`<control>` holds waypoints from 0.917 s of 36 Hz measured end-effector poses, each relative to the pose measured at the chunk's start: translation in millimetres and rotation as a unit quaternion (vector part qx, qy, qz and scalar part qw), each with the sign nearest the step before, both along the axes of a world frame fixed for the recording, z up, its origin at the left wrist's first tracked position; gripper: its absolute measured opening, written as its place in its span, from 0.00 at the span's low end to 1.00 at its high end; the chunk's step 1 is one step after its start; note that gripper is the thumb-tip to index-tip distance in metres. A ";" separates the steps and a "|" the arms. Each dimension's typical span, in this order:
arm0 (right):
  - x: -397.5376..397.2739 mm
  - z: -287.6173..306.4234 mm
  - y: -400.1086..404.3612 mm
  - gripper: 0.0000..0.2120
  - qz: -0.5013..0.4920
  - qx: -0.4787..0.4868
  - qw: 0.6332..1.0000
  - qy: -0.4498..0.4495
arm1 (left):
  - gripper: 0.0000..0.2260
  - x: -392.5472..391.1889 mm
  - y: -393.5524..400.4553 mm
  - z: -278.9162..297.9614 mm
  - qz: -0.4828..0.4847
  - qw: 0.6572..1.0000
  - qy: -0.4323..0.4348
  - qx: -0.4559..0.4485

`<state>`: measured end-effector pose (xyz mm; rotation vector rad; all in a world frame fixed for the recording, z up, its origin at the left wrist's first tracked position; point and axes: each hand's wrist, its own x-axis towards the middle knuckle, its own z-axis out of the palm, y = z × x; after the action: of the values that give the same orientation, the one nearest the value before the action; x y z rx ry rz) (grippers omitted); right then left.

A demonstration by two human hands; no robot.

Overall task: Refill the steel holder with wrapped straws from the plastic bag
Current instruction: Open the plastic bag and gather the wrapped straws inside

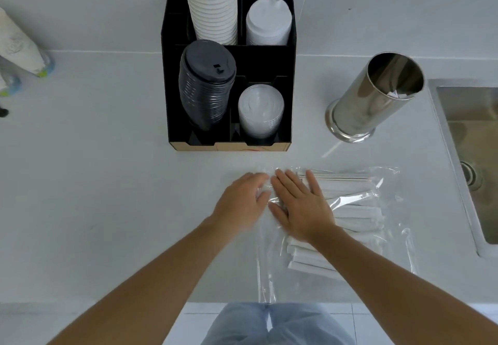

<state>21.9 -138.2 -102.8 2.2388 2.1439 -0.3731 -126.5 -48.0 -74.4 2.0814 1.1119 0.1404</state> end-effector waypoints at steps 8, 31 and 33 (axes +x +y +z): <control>-9.5 8.5 -0.8 0.27 -0.015 0.005 1.000 -0.012 | 0.14 36.2 45.4 -6.3 0.023 0.996 0.081 -0.016; -29.4 -6.7 -31.3 0.31 -0.043 -0.034 0.998 -0.010 | 0.02 25.6 64.9 -12.1 -0.087 0.995 0.029 0.027; -29.8 -6.2 -31.2 0.31 -0.045 -0.028 0.999 -0.013 | 0.02 25.6 66.6 -11.3 -0.095 0.995 0.021 0.029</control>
<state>-7.9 -169.4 -109.0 2.3014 2.0013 -0.3988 -100.9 18.5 -85.7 2.2390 0.9392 0.0371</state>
